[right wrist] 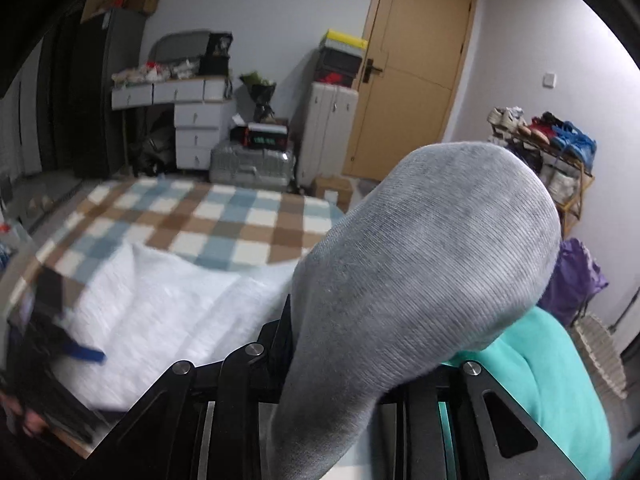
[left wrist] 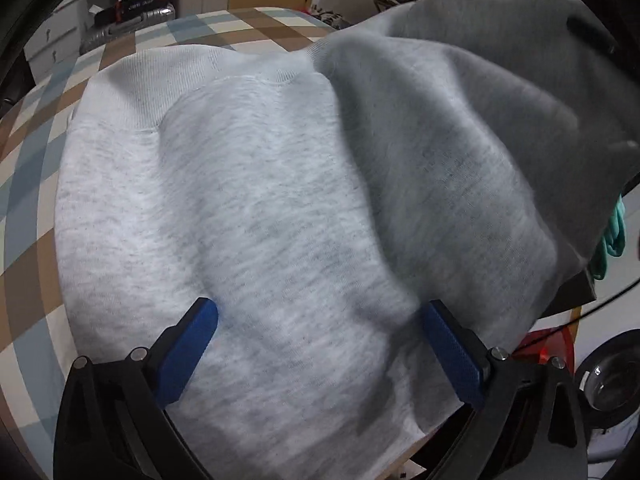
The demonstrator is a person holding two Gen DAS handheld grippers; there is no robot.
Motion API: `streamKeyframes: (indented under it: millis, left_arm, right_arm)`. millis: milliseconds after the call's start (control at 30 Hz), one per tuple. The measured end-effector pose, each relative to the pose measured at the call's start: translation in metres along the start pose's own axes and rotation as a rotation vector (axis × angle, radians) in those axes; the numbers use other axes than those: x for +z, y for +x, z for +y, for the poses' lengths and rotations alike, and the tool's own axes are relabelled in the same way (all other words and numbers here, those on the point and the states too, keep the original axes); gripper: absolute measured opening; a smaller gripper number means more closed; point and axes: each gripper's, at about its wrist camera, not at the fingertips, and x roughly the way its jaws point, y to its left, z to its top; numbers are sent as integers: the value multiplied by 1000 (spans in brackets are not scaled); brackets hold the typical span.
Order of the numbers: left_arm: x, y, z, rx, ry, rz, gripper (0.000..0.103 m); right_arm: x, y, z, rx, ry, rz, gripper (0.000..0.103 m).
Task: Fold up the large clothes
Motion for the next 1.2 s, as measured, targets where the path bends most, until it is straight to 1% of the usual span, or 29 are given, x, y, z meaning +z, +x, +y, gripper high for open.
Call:
streamKeyframes:
  millis: [33, 67, 133, 167, 200, 267, 333, 400, 433, 467, 533, 633, 700, 800, 833, 900, 967, 1033, 1100, 1133, 1167, 1200]
  left_arm:
    - [0, 0, -2, 6, 20, 3, 98]
    - [0, 0, -3, -1, 23, 2, 98]
    - [0, -3, 2, -50, 5, -5, 98]
    - [1, -5, 6, -79, -4, -2, 98]
    - [2, -10, 14, -120, -35, 1, 95]
    - [1, -29, 41, -209, -140, -13, 92]
    - [-7, -56, 73, -258, -234, -63, 93]
    - [-18, -77, 98, -284, -287, -109, 93]
    - [-23, -85, 106, -266, -289, -117, 92]
    - [-26, -87, 110, -230, -280, -115, 92]
    - [-35, -82, 115, -159, -249, -73, 92]
    - [-40, -75, 116, -108, -230, 2, 92]
    - [-44, -82, 122, -102, -254, 11, 92]
    - [-47, -96, 139, -163, -332, -54, 92]
    - [-47, -103, 143, -191, -366, -84, 92]
    - [-46, -105, 148, -249, -418, -114, 93]
    - [-44, -99, 151, -315, -458, -114, 93]
    - [-37, -94, 152, -367, -476, -111, 93]
    - [-30, -97, 154, -407, -476, -127, 93]
    - [-23, -100, 153, -438, -473, -158, 93]
    - [-20, -98, 163, -467, -484, -184, 94]
    - [-5, -93, 160, -500, -510, -199, 94]
  right_arm:
    - [4, -6, 16, -8, -67, -22, 23]
    - [8, -13, 40, -22, -170, -50, 23]
    - [6, -25, 81, -26, -348, -97, 24]
    - [0, -30, 104, -13, -435, -114, 24]
    - [-6, -33, 120, 12, -478, -116, 24]
    - [-22, -33, 154, 90, -556, -85, 25]
    - [-40, -29, 176, 144, -598, -62, 25]
    - [-60, -25, 196, 206, -626, -39, 26]
    - [-71, -20, 207, 240, -639, -9, 26]
    - [-80, -14, 218, 265, -644, 28, 26]
    - [-91, -5, 228, 291, -606, 67, 28]
    - [-95, 9, 224, 356, -467, 105, 32]
    - [-92, 13, 214, 398, -368, 134, 35]
    - [-86, 15, 198, 455, -239, 158, 40]
    - [-86, 16, 192, 484, -184, 158, 43]
    - [-86, 18, 184, 539, -112, 149, 50]
    - [-85, 16, 181, 594, -72, 149, 65]
    - [-84, 13, 175, 646, -55, 131, 73]
    - [-91, 6, 173, 669, -34, 126, 75]
    - [-92, 8, 172, 670, -33, 134, 75]
    - [-94, 8, 171, 680, -27, 143, 75]
    - [-92, 12, 174, 702, -14, 155, 75]
